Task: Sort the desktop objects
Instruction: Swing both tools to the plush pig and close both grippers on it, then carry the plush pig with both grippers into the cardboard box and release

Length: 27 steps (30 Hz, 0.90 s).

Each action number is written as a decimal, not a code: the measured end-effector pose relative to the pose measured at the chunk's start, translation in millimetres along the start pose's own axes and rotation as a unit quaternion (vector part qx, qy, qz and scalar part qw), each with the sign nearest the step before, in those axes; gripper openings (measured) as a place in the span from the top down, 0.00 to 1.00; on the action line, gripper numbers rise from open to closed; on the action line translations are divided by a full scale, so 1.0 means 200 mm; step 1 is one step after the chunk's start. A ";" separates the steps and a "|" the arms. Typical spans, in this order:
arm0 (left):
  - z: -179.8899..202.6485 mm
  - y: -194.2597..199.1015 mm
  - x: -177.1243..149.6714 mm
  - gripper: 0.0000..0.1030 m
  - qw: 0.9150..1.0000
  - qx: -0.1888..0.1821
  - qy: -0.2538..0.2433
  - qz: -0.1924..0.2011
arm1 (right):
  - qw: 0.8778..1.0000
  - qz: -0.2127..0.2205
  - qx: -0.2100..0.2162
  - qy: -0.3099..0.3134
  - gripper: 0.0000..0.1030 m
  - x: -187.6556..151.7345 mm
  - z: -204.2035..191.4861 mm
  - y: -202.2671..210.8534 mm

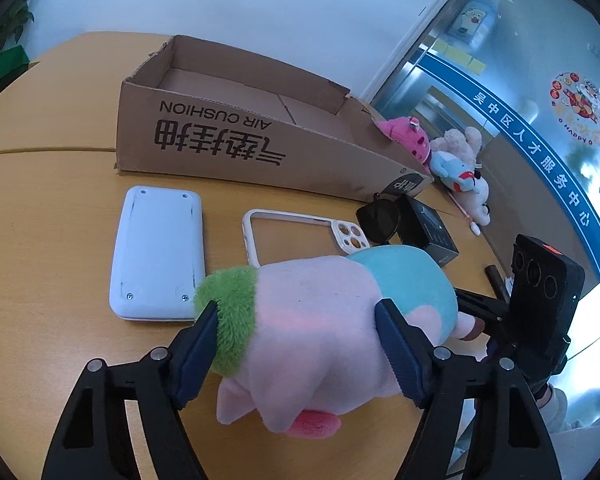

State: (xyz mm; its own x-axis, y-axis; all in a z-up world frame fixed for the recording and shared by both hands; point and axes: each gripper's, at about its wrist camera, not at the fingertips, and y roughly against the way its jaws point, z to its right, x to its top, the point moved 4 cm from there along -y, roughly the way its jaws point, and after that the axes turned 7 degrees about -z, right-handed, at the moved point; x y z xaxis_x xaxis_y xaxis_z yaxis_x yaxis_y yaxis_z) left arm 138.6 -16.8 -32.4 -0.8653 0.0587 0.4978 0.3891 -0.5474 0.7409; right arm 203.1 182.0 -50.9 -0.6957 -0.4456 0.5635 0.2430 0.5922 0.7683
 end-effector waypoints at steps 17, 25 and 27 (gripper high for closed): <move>0.27 0.37 0.55 0.46 0.984 0.034 -0.110 0.135 | 0.994 0.089 -0.057 0.037 0.36 0.49 0.03 0.20; 0.24 0.42 1.11 0.46 0.973 0.040 -0.122 0.192 | 0.985 0.135 -0.091 0.056 0.36 0.99 0.18 0.31; 0.22 0.42 1.27 0.46 0.970 0.047 -0.124 0.203 | 0.985 0.137 -0.085 0.058 0.36 1.12 0.25 0.31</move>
State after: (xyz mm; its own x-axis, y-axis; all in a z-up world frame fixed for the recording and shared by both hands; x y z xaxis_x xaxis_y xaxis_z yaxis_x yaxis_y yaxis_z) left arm -35.8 -10.6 175.7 -0.5368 0.0597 0.8416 0.7190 -0.4895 0.4933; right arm 27.6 152.4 108.4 -0.5082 -0.3639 0.7806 0.5284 0.5839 0.6162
